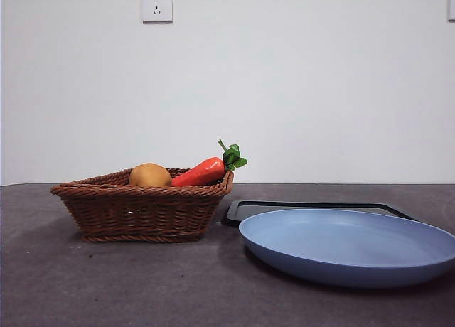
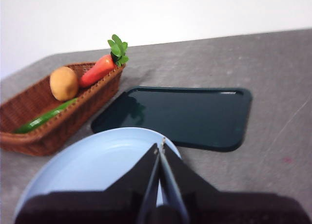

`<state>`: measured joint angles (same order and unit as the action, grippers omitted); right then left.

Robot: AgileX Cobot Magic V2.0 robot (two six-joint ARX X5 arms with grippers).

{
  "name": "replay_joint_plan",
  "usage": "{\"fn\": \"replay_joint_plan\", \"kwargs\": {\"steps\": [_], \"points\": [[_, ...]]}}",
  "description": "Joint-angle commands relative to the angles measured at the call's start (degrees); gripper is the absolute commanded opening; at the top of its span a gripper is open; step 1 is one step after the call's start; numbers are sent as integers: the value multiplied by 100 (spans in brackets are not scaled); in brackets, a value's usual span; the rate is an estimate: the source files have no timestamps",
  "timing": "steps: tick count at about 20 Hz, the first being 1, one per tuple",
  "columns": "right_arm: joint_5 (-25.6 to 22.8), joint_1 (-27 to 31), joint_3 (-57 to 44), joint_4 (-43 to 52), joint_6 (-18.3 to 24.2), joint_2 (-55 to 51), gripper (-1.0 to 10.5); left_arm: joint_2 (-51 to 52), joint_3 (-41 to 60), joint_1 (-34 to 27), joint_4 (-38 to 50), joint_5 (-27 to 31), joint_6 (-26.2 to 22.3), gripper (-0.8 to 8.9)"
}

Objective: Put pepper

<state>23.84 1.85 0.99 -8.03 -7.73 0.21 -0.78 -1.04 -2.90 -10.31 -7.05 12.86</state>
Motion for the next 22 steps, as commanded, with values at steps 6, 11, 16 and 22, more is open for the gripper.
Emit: {"fn": "replay_joint_plan", "kwargs": {"steps": [6, 11, 16, 22], "points": [[20, -4, 61, 31, -1858, -22, 5, 15, -72, -20, 267, -1126, 942, 6], [13, -7, 494, 24, -1945, 46, 5, 7, -514, -20, -120, -1427, 990, 6], [28, -9, 1115, -17, -1939, 525, 5, -9, -1071, -20, -599, -1499, 986, 6], [372, -15, 2221, -643, -1423, 1561, 5, -636, -1799, -20, -1054, -2011, 791, 6]]}}
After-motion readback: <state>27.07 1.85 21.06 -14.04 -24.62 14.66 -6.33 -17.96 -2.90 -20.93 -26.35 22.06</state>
